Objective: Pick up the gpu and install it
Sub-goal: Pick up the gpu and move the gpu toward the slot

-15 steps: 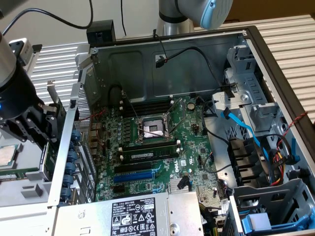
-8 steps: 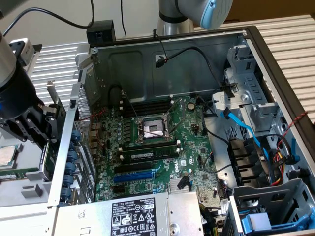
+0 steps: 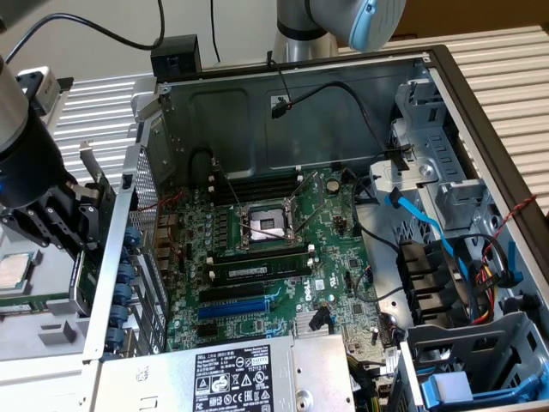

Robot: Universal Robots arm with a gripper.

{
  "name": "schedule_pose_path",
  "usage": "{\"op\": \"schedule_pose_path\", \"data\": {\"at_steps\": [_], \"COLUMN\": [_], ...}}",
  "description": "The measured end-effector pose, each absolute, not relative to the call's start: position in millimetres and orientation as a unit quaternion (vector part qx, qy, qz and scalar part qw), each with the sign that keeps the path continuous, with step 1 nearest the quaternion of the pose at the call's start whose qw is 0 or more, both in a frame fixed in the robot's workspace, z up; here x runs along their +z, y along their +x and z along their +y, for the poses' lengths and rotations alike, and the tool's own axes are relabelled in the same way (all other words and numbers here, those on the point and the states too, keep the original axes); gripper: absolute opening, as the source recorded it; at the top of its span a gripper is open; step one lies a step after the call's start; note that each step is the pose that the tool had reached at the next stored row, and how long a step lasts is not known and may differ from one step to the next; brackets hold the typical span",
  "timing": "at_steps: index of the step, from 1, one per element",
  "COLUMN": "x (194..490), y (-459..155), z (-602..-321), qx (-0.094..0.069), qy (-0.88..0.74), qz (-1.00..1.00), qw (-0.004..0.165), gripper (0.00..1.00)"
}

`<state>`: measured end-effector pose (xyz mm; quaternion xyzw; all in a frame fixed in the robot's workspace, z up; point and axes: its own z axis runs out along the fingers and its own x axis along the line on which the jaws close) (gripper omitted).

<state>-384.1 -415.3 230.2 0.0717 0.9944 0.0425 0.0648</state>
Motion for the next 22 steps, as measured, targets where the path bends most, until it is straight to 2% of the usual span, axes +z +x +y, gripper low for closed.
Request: {"op": "schedule_pose_path", "data": {"at_steps": [1, 16, 22], "x": [230, 230, 241], "y": [-384, -384, -384], "z": [-415, -415, -415], "qx": [0.043, 0.043, 0.043], "qy": [0.072, 0.072, 0.072], "qz": [0.994, 0.994, 0.994], "qw": [0.065, 0.065, 0.065], "gripper": [0.29, 0.27, 0.27]}}
